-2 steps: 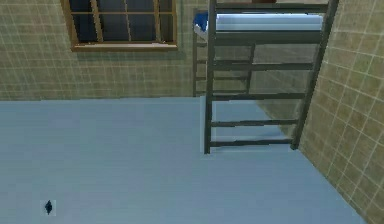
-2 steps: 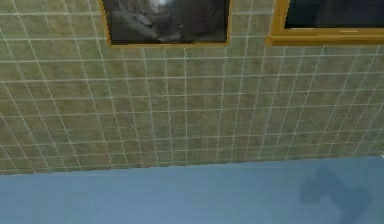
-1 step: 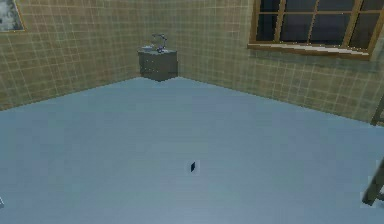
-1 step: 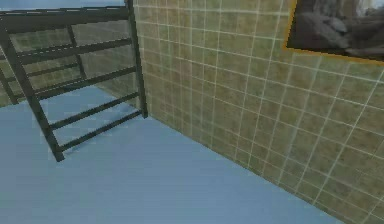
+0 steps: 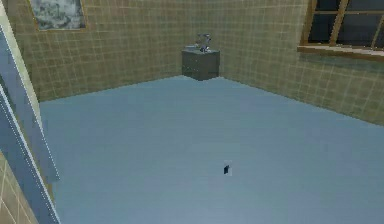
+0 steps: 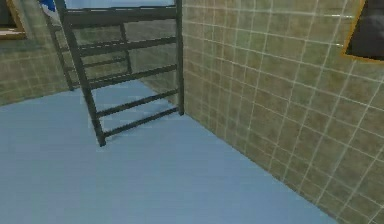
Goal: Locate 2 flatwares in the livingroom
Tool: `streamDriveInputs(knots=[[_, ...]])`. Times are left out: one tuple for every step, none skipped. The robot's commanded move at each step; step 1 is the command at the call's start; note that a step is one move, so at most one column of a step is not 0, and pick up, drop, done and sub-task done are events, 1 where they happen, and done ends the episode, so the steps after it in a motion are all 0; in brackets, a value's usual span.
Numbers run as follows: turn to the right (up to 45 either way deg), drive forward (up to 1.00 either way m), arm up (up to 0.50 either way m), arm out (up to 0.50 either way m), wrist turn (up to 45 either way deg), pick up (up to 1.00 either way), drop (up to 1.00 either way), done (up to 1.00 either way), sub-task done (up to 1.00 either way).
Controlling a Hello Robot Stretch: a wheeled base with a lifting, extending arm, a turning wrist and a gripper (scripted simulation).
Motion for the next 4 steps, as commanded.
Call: streamDriveInputs(knots=[[0.0, 1.0, 0.0, 0.0, 0.0, 0.0, 0.0, 0.0, 0.0], [-36.0, 0.0, 0.0, 0.0, 0.0, 0.0, 0.0, 0.0, 0.0], [0.0, 0.45, 0.0, 0.0, 0.0, 0.0, 0.0, 0.0, 0.0], [-3.0, 0.0, 0.0, 0.0, 0.0, 0.0, 0.0, 0.0, 0.0]])
